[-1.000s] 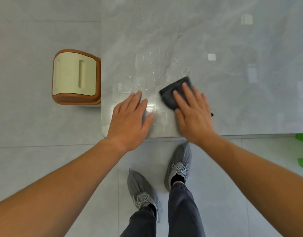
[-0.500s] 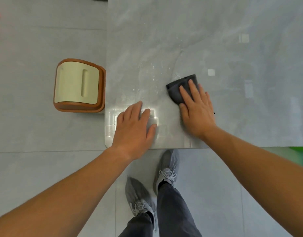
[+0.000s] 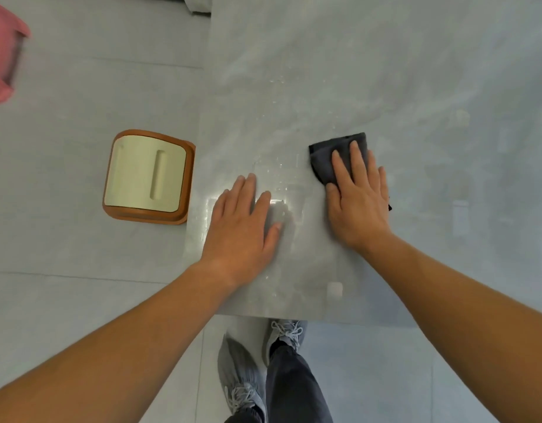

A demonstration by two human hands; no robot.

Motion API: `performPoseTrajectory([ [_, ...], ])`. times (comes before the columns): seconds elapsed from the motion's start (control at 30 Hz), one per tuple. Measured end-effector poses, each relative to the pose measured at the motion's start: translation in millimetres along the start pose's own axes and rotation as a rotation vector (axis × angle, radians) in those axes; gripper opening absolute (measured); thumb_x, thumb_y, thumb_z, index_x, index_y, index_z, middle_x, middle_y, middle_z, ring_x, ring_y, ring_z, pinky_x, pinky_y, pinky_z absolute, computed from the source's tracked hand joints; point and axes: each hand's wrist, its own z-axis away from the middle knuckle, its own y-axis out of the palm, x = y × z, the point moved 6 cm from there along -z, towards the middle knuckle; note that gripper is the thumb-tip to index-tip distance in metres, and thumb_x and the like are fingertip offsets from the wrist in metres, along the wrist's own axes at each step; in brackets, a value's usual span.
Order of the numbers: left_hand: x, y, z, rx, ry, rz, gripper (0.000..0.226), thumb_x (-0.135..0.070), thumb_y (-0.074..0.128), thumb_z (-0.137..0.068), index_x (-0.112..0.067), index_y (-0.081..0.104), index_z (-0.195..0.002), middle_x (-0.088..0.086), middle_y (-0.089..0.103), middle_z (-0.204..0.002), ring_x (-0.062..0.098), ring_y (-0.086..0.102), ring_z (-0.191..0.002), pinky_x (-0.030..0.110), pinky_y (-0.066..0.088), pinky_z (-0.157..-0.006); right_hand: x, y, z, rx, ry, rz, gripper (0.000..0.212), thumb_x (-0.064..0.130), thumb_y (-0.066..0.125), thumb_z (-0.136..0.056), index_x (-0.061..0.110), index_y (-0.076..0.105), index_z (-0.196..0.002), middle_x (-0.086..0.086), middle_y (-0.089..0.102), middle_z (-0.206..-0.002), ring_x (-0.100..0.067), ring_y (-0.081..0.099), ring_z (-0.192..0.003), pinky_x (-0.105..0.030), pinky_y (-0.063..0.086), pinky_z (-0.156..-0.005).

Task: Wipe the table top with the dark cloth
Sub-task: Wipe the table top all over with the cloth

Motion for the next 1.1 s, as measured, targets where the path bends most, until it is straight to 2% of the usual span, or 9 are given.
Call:
performPoseTrajectory([
  [0.07, -1.2, -3.3, -12.5, 0.005, -0.02, 0.004, 0.063, -0.051, 0.021, -0.102, -0.02, 0.016, -0.157, 0.008, -0.007, -0.167, 0.024, -0.013, -0.152, 0.04, -0.006, -0.122, 3.9, -0.4, -7.0, -0.018, 0.022, -0.008, 0.057, 0.038, 0.03, -0.105, 0.03, 0.014, -0.16, 0.0, 0.0, -0.169, -0.03, -0.004, -0.155, -0.045, -0.005, -0.125],
  [0.23, -5.1, -4.9, -30.3, 0.039, -0.072, 0.023, 0.064, -0.053, 0.019, -0.101, -0.025, 0.009, -0.158, 0.005, -0.011, -0.167, 0.023, -0.015, -0.152, 0.042, -0.003, -0.123, 1.6, 8.0, 14.5, 0.064, -0.292, 0.071, 0.055, 0.04, 0.033, -0.104, 0.028, 0.028, -0.157, 0.0, 0.012, -0.168, -0.032, 0.007, -0.154, -0.049, 0.003, -0.125],
  [0.3, -3.8, -5.8, -29.4, 0.03, -0.074, 0.012, 0.061, -0.053, 0.019, -0.102, -0.027, 0.014, -0.157, 0.004, -0.006, -0.167, 0.023, -0.011, -0.153, 0.041, -0.001, -0.122, -7.8, 1.4, -6.0, 0.075, -0.324, 0.09, 0.055, 0.041, 0.032, -0.104, 0.029, 0.03, -0.157, 0.0, 0.013, -0.168, -0.032, 0.009, -0.154, -0.051, 0.007, -0.125],
  [0.5, -9.2, -26.5, -43.5, -0.012, -0.073, -0.004, 0.051, -0.051, 0.025, -0.1, -0.025, 0.041, -0.141, 0.007, 0.029, -0.155, 0.027, 0.022, -0.144, 0.041, 0.017, -0.118, -10.0, -23.2, -89.9, -0.022, -0.037, -0.003, 0.056, 0.037, 0.033, -0.105, 0.03, 0.02, -0.159, -0.001, 0.003, -0.169, -0.033, 0.002, -0.154, -0.048, 0.0, -0.125],
  [0.7, -12.9, -35.2, -79.7, 0.037, -0.068, -0.003, 0.06, -0.054, 0.018, -0.102, -0.025, 0.017, -0.154, 0.007, -0.004, -0.166, 0.025, -0.009, -0.153, 0.042, 0.001, -0.123, -17.4, -17.6, -69.9, 0.068, -0.393, 0.097, 0.055, 0.04, 0.033, -0.104, 0.029, 0.027, -0.157, 0.0, 0.01, -0.169, -0.031, 0.007, -0.155, -0.049, 0.006, -0.125],
  [0.8, -14.5, -47.1, -107.1, 0.027, -0.056, -0.009, 0.068, -0.056, 0.012, -0.097, -0.024, 0.015, -0.156, 0.009, -0.007, -0.167, 0.025, -0.011, -0.152, 0.043, 0.001, -0.123, -26.6, -31.7, -110.2, 0.03, -0.31, 0.091, 0.056, 0.042, 0.032, -0.101, 0.03, 0.029, -0.156, -0.001, 0.012, -0.168, -0.032, 0.011, -0.154, -0.05, 0.008, -0.125],
  [0.93, -13.6, -61.7, -150.4, 0.024, -0.04, -0.035, 0.066, -0.053, 0.018, -0.099, -0.021, 0.013, -0.157, 0.01, -0.008, -0.166, 0.025, -0.011, -0.152, 0.043, 0.0, -0.123, -23.4, -49.3, -178.0, -0.031, -0.003, -0.043, 0.055, 0.038, 0.033, -0.104, 0.032, 0.022, -0.158, 0.0, 0.004, -0.169, -0.032, 0.002, -0.154, -0.046, -0.002, -0.124],
  [1.0, -11.0, -69.9, -170.6, 0.015, -0.037, -0.032, 0.065, -0.051, 0.024, -0.101, -0.022, 0.011, -0.158, 0.01, -0.01, -0.166, 0.025, -0.012, -0.152, 0.043, -0.001, -0.123, -13.0, -48.1, -179.8, -0.04, -0.036, -0.032, 0.055, 0.037, 0.032, -0.105, 0.03, 0.023, -0.158, -0.001, 0.005, -0.169, -0.034, 0.002, -0.154, -0.048, -0.002, -0.124],
  [1.1, -5.2, -79.1, -195.2, 0.017, -0.038, -0.033, 0.065, -0.052, 0.024, -0.101, -0.024, 0.007, -0.158, 0.009, -0.012, -0.166, 0.025, -0.014, -0.152, 0.044, -0.002, -0.123, -5.1, -39.4, -152.9, 0.003, -0.268, 0.055, 0.054, 0.038, 0.032, -0.104, 0.029, 0.028, -0.157, -0.002, 0.011, -0.168, -0.034, 0.007, -0.154, -0.051, 0.004, -0.125],
])
